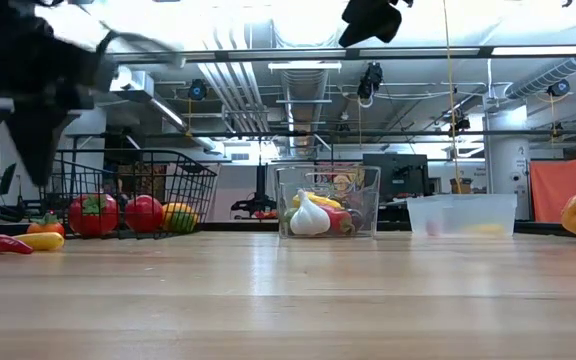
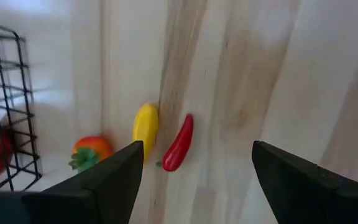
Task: Sort produce into baskets
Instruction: Put the red chili pepper into the right transparent bin
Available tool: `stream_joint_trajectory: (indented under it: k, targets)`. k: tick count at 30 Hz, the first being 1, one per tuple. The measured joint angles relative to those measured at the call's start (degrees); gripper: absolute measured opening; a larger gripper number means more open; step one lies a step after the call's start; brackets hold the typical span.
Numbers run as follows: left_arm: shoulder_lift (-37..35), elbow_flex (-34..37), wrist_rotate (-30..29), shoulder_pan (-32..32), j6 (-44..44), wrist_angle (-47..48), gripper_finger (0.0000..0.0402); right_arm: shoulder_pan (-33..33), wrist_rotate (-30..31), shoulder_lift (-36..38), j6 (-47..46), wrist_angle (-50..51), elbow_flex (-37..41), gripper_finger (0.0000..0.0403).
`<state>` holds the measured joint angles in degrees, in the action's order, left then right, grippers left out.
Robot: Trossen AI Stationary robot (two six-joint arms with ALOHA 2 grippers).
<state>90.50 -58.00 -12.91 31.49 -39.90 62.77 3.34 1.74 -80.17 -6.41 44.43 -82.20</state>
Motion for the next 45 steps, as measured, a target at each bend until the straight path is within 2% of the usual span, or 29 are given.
stream_joint_trajectory:
  k: [17, 24, 28, 35, 38, 40, 45]
  targets:
    - [-0.42, 13.0, -1.61, 0.02, -0.77, -9.39, 0.028, 0.15, 0.17, -0.03, 0.35, 0.3, 0.06, 0.0219]
    - [-0.66, 15.05, -1.69, 0.04, -1.17, -12.65, 0.0269, 0.15, 0.0, -0.14, 0.02, 0.32, 0.06, 0.0219]
    - [-0.55, 14.8, -1.48, 0.08, -1.33, -12.93, 0.0221, 0.15, 0.0, -0.14, 0.02, 0.3, 0.12, 0.0219]
    - [-0.44, 14.73, 0.03, 0.1, -1.4, -14.3, 0.0078, 0.15, -0.04, -0.14, -0.01, 0.32, 1.33, 0.0219]
    - [-0.27, 14.49, -1.34, -0.02, -1.39, -13.61, 0.0025, 0.15, -0.07, -0.14, -0.41, 0.34, 2.43, 0.0219]
    - [-0.27, 14.0, -1.58, -0.03, -1.31, -13.63, 0.0011, 0.15, -0.07, -0.14, -1.07, 0.32, 3.14, 0.0219]
    - [-0.76, 12.0, -3.9, 0.13, -0.1, -14.11, 0.0022, 0.17, -0.09, -0.14, -1.53, -0.02, 4.82, 0.0219]
